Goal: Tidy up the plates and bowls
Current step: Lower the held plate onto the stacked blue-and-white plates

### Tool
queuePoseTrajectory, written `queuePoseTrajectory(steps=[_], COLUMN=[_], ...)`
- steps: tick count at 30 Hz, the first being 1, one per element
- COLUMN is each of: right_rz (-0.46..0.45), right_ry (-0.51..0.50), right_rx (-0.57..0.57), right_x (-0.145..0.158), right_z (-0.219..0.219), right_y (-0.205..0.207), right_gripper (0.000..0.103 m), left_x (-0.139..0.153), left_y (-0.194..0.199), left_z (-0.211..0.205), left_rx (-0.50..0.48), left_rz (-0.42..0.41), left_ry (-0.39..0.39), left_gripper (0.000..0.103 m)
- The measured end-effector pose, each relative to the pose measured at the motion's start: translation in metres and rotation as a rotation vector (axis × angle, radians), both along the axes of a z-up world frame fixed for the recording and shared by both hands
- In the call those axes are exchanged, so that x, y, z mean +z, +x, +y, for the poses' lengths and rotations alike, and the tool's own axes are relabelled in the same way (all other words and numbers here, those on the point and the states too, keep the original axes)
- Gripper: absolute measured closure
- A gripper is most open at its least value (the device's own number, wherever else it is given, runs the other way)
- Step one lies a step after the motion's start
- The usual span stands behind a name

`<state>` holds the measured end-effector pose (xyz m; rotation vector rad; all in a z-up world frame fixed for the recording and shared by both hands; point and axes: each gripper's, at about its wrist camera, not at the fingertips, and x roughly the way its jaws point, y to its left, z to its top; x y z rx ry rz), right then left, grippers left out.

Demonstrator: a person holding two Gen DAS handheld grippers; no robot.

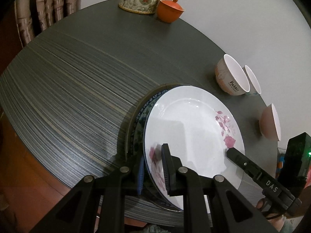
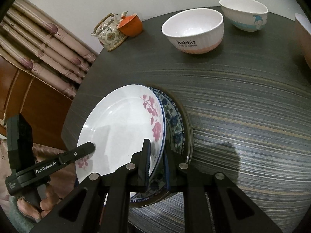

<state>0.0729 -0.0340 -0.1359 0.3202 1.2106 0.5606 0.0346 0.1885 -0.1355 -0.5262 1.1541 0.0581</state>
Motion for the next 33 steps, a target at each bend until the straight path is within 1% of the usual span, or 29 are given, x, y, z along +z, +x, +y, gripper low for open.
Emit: queuePoseTrajectory(steps=[7, 14, 18, 19, 21, 27, 29, 33], right_rz=[0.019, 0.024, 0.027, 0.03, 0.033, 0.006, 0.007, 0.009], right_ry=[-0.001, -0.009, -0.013, -0.012, -0.013, -0.039, -0.038, -0.05], right_rx=[-0.002, 0.003, 0.004, 0.003, 0.001, 0.017, 0.026, 0.031], right_x=[-0.006, -0.009, -0.01, -0.01, -0.01, -0.005, -0.003, 0.0], right_z=[0.0, 0.0, 0.002, 0.002, 0.003, 0.011, 0.014, 0.015], right_y=[-0.003, -0.002, -0.002, -0.001, -0.001, -0.003, -0.004, -0.004], right_gripper=[0.089, 0.088, 0.088, 0.088, 0.086, 0.074, 0.067, 0.062], left_x=[-0.011, -0.015, -0.016, -0.016, -0.016, -0.016, -0.017, -0.016], left_y=[0.003, 0.006, 0.007, 0.007, 0.007, 0.01, 0.01, 0.009], left_z=[-0.005, -0.007, -0.007, -0.007, -0.008, -0.013, -0.014, -0.013], left_rx=[-0.007, -0.015, -0.015, -0.015, -0.02, -0.024, -0.023, -0.021], left_rz=[0.01, 0.008, 0.01, 0.012, 0.013, 0.011, 0.009, 0.004], left_ry=[0.016, 0.032, 0.027, 0.031, 0.037, 0.035, 0.034, 0.022], left_gripper=[0.087, 0.087, 0.087, 0.087, 0.082, 0.075, 0.074, 0.069])
